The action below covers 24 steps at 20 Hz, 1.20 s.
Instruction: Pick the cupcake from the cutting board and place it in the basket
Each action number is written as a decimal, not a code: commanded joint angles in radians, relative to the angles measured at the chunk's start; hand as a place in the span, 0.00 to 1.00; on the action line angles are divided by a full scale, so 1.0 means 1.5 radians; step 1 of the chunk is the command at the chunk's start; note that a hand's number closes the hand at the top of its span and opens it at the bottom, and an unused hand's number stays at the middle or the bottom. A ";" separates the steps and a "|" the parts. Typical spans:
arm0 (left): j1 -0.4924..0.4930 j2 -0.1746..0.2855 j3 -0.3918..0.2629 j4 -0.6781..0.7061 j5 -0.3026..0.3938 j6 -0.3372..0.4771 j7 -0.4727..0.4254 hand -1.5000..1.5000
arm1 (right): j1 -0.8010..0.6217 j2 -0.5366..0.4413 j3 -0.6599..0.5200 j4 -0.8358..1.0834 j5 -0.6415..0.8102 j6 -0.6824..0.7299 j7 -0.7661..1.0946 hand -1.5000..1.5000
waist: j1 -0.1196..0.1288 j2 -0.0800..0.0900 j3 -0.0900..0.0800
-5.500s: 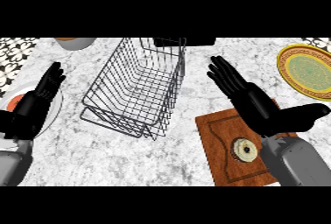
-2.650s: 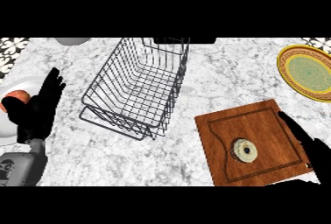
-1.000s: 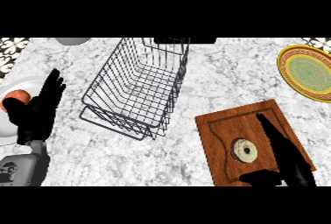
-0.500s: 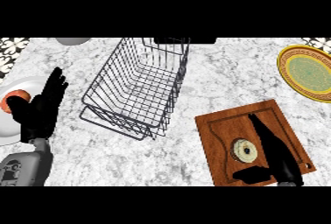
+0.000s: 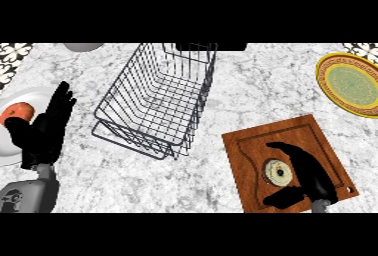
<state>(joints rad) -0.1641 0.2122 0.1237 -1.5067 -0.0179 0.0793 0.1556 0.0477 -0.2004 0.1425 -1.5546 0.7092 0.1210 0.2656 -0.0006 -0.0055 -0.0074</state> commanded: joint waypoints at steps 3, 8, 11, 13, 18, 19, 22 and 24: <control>0.020 -0.014 -0.017 -0.019 -0.014 0.002 0.005 0.50 | 0.002 0.005 0.027 0.107 0.030 -0.033 -0.095 1.00 | 0.003 0.004 0.005; 0.001 -0.010 -0.004 -0.014 -0.002 -0.005 0.021 0.50 | 0.017 0.003 0.014 0.062 0.011 -0.008 -0.091 1.00 | 0.000 0.004 0.005; 0.020 -0.019 -0.013 -0.022 -0.020 0.008 0.006 0.50 | 0.008 0.027 0.017 0.092 0.017 -0.029 -0.093 1.00 | 0.002 0.004 0.005; -0.001 0.003 0.009 -0.013 -0.003 -0.006 0.007 0.50 | 0.028 0.125 0.131 0.031 0.079 -0.053 -0.020 1.00 | 0.004 0.002 0.005; -0.034 -0.008 -0.025 -0.004 0.000 -0.031 0.020 0.50 | -0.027 0.129 0.302 0.025 0.092 -0.020 0.024 1.00 | 0.072 0.014 0.006; -0.034 -0.008 -0.024 -0.006 0.000 -0.030 0.012 0.50 | -0.020 0.129 0.317 0.024 0.080 -0.035 0.042 1.00 | 0.070 0.014 0.007; -0.041 -0.014 -0.030 0.001 -0.003 -0.028 0.016 0.50 | -0.017 0.130 0.376 0.005 0.046 -0.099 0.060 1.00 | 0.064 0.015 0.010; -0.043 -0.010 -0.025 0.004 -0.004 -0.026 0.015 0.50 | -0.015 0.131 0.420 -0.008 0.018 -0.173 0.069 1.00 | 0.062 0.013 0.011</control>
<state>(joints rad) -0.2200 0.1962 0.0905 -1.5068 -0.0195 0.0427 0.1817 0.0141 -0.0571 0.6331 -1.5788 0.8012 0.0001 0.3356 0.0805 0.0015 -0.0128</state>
